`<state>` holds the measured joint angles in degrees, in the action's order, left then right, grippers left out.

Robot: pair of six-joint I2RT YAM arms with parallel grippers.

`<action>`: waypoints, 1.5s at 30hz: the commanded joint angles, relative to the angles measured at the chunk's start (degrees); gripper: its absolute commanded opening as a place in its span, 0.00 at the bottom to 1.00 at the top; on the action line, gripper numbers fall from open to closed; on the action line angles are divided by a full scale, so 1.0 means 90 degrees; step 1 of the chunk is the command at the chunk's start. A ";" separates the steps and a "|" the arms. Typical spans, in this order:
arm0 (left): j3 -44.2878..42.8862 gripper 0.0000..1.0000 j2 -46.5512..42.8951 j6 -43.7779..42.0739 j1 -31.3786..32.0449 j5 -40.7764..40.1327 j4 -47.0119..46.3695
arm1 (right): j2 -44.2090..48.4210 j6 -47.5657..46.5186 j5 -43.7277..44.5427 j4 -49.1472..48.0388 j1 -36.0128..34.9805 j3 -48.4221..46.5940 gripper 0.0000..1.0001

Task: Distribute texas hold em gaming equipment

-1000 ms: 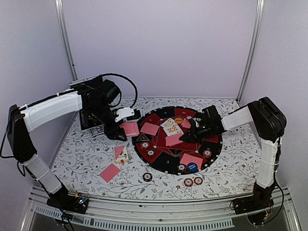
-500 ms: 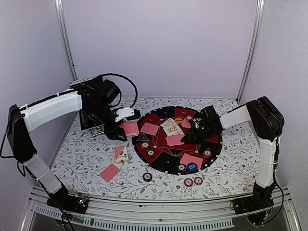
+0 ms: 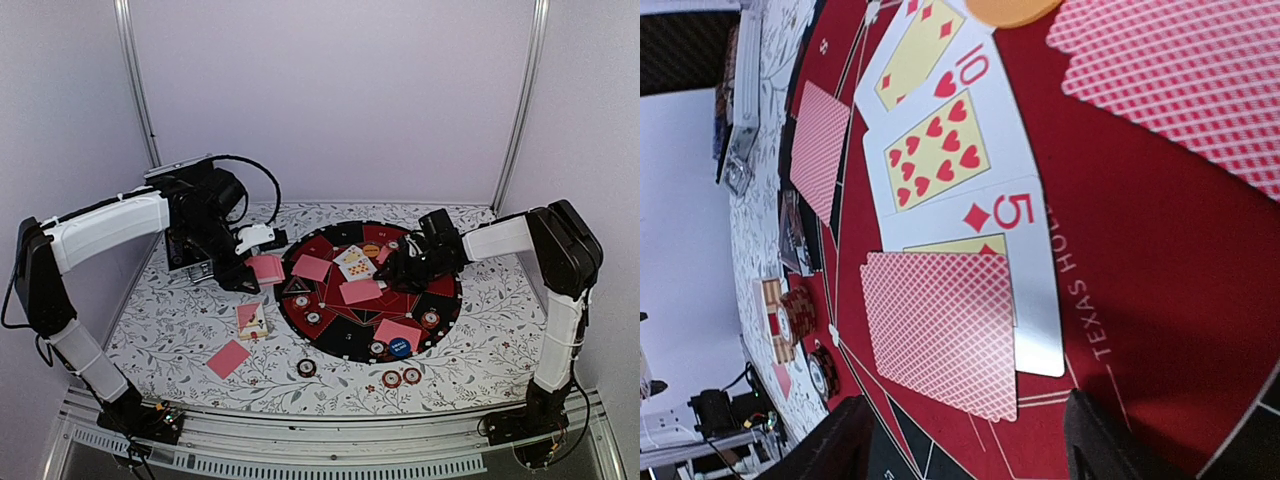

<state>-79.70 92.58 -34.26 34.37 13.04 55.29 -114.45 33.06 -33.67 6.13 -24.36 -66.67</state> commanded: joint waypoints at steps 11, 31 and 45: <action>0.1351 0.00 -0.0176 -0.0498 -0.1794 -0.0270 -0.1262 | 0.2455 0.0171 0.1125 0.0947 0.0040 0.0368 0.99; 0.2958 0.00 0.0327 0.0116 -0.2549 0.0050 -0.3314 | 0.3164 0.0514 0.1120 0.0806 0.0037 0.1088 0.99; 0.3151 0.00 0.0650 0.0627 -0.2229 -0.0305 -0.3836 | 0.3370 0.0660 0.1085 0.0792 0.0035 0.1207 0.99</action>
<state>-51.99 97.06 -30.28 12.80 11.09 23.09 -86.52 38.35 -24.10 13.65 -24.18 -56.23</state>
